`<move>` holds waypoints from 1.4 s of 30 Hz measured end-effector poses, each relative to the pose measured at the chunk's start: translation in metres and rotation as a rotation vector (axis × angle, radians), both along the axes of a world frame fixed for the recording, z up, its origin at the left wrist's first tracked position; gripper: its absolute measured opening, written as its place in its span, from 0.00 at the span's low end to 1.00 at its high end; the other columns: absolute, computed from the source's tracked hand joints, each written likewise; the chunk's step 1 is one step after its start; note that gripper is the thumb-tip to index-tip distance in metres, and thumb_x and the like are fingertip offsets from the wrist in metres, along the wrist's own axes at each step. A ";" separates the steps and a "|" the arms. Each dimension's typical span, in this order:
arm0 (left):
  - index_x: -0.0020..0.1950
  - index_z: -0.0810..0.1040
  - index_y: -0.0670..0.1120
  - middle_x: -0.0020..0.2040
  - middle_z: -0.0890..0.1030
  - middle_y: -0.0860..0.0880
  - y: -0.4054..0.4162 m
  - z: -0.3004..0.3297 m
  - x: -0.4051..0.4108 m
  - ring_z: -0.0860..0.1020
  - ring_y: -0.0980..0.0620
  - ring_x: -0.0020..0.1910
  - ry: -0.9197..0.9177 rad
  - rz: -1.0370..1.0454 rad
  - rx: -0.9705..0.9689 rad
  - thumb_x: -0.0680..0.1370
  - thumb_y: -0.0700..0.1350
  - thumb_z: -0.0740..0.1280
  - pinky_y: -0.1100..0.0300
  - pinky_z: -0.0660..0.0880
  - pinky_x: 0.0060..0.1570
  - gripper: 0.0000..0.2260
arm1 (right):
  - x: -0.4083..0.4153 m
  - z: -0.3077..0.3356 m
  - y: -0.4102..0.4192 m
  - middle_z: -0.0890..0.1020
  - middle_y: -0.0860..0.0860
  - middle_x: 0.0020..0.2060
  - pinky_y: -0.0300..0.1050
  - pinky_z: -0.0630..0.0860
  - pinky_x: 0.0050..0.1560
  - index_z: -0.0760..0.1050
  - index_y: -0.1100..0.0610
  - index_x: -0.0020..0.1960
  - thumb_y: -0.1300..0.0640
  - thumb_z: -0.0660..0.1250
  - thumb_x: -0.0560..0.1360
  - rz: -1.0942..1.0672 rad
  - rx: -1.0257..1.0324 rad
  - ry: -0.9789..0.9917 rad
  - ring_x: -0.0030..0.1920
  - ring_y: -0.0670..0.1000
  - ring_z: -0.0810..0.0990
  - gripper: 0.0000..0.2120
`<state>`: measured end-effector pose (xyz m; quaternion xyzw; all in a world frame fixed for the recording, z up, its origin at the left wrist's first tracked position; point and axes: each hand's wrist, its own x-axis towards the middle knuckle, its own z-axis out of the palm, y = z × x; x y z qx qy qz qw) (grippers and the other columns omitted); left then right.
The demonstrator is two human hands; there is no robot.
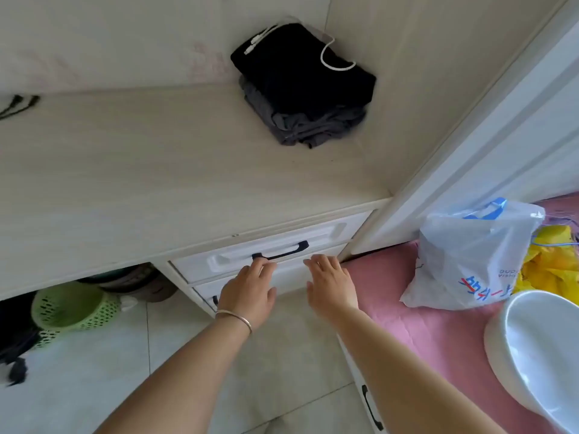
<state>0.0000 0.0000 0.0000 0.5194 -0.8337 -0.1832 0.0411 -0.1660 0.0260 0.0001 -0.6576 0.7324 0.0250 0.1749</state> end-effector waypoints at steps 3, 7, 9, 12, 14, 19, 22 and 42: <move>0.72 0.63 0.50 0.71 0.64 0.55 -0.013 -0.018 -0.015 0.73 0.48 0.62 -0.072 0.038 0.090 0.80 0.51 0.57 0.53 0.74 0.48 0.20 | -0.004 -0.024 -0.020 0.58 0.46 0.75 0.46 0.64 0.66 0.54 0.50 0.76 0.59 0.56 0.78 0.093 0.060 -0.025 0.72 0.52 0.59 0.28; 0.73 0.59 0.51 0.73 0.61 0.56 -0.040 -0.043 -0.024 0.70 0.48 0.65 -0.155 0.060 0.103 0.80 0.52 0.57 0.53 0.74 0.52 0.22 | -0.005 -0.048 -0.050 0.57 0.45 0.75 0.46 0.66 0.67 0.52 0.49 0.77 0.59 0.56 0.79 0.172 0.081 -0.032 0.72 0.51 0.61 0.28; 0.73 0.61 0.52 0.72 0.64 0.55 -0.053 -0.050 -0.027 0.70 0.48 0.65 -0.173 0.062 0.094 0.80 0.52 0.56 0.53 0.74 0.53 0.20 | -0.008 -0.056 -0.064 0.60 0.45 0.74 0.47 0.67 0.65 0.53 0.50 0.76 0.57 0.55 0.80 0.184 0.092 -0.019 0.70 0.52 0.63 0.26; 0.69 0.65 0.52 0.67 0.71 0.53 -0.063 -0.056 -0.034 0.68 0.49 0.67 -0.253 0.030 0.092 0.81 0.51 0.53 0.53 0.72 0.55 0.17 | -0.009 -0.067 -0.072 0.65 0.47 0.70 0.47 0.66 0.62 0.60 0.52 0.73 0.53 0.55 0.81 0.177 0.113 -0.010 0.67 0.54 0.66 0.21; 0.66 0.69 0.49 0.64 0.74 0.51 -0.065 -0.060 -0.037 0.68 0.48 0.66 -0.299 0.043 0.085 0.82 0.50 0.52 0.54 0.71 0.55 0.15 | -0.003 -0.072 -0.071 0.68 0.49 0.67 0.47 0.67 0.60 0.64 0.54 0.70 0.50 0.55 0.81 0.137 0.091 -0.019 0.65 0.55 0.67 0.19; 0.62 0.71 0.48 0.61 0.76 0.50 -0.048 -0.068 -0.043 0.68 0.48 0.64 -0.301 0.068 0.057 0.82 0.45 0.51 0.55 0.70 0.52 0.13 | 0.007 -0.075 -0.055 0.69 0.49 0.63 0.46 0.66 0.57 0.67 0.56 0.65 0.44 0.55 0.80 0.067 0.046 -0.014 0.62 0.55 0.68 0.20; 0.64 0.70 0.48 0.62 0.76 0.49 -0.027 -0.066 -0.043 0.68 0.47 0.65 -0.345 0.030 0.064 0.81 0.44 0.52 0.54 0.70 0.53 0.14 | 0.006 -0.071 -0.034 0.69 0.50 0.63 0.45 0.66 0.59 0.67 0.56 0.65 0.43 0.56 0.79 0.046 0.059 -0.044 0.62 0.55 0.68 0.21; 0.61 0.73 0.51 0.61 0.77 0.46 0.047 0.014 -0.002 0.74 0.44 0.59 -0.170 0.101 0.584 0.81 0.55 0.48 0.54 0.70 0.57 0.19 | 0.002 -0.041 0.104 0.64 0.46 0.72 0.41 0.67 0.60 0.67 0.53 0.71 0.49 0.65 0.76 -0.405 0.346 -0.539 0.68 0.50 0.68 0.25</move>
